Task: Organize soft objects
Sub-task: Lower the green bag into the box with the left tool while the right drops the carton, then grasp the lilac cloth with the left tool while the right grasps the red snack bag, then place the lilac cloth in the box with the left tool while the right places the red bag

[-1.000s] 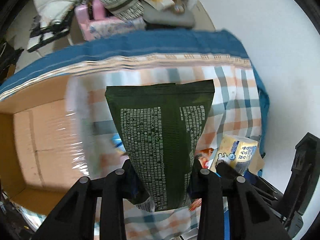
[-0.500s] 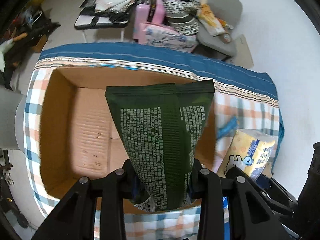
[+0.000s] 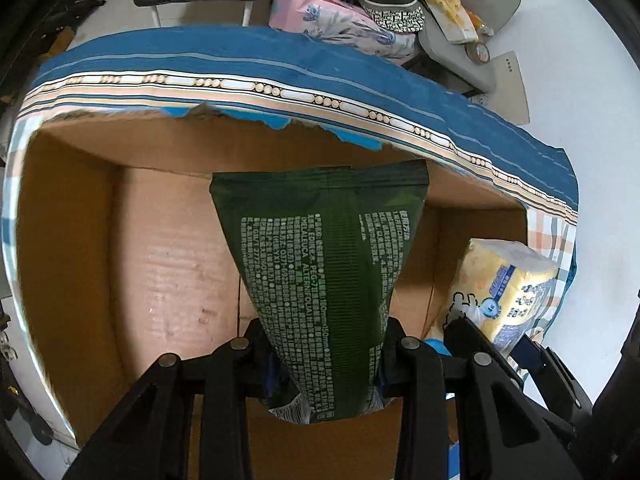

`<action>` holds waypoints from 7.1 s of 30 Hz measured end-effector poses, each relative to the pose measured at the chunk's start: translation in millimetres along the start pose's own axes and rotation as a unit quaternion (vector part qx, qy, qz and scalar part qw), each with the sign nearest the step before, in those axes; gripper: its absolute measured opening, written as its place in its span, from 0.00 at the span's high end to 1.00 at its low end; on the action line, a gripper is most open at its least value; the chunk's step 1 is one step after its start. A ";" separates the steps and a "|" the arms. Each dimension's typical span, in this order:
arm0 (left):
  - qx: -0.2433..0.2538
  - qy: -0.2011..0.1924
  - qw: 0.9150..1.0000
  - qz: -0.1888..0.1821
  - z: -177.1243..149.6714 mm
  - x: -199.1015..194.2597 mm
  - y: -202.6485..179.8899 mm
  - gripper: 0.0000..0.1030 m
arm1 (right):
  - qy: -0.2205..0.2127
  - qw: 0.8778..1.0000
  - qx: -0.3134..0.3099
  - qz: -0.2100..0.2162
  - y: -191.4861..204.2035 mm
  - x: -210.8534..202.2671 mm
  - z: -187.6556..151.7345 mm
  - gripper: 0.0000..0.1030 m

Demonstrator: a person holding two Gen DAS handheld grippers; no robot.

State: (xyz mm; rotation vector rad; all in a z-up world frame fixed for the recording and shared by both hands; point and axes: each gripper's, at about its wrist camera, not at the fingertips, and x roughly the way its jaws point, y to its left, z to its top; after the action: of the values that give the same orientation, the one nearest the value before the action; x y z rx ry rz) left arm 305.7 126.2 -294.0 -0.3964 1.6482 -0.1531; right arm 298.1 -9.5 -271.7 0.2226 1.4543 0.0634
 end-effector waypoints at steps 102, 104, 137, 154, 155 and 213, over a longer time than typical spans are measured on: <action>0.193 0.068 0.965 0.165 -166.3 215.3 -287.9 0.40 | 0.129 0.979 0.155 0.016 -388.0 42.6 -166.3 0.19; 0.195 0.069 0.965 0.159 -169.6 213.7 -287.3 0.40 | 0.131 0.978 0.159 0.018 -384.1 42.0 -163.6 0.19; 0.207 -0.023 0.976 0.058 -235.0 85.1 -277.8 0.40 | 0.059 0.985 0.162 0.000 -344.8 -52.2 -188.9 0.49; 0.140 -0.154 0.977 0.048 -166.4 -90.8 -140.9 0.40 | -0.045 0.996 0.022 0.079 -175.1 -160.9 -118.6 0.49; 0.130 -0.159 0.977 0.056 -159.8 -95.8 -126.3 0.40 | -0.046 0.996 0.015 0.081 -163.5 -160.1 -115.0 0.49; 0.076 -0.070 0.984 0.148 -12.3 -22.9 45.7 0.10 | 0.068 0.997 -0.026 -0.025 0.6 17.6 -75.5 0.04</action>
State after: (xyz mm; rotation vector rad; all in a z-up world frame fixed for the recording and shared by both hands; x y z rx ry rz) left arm 287.6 175.0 -286.1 -0.0424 1.5262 -0.0270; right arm 225.6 2.7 -296.2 0.1421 1.5916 0.0774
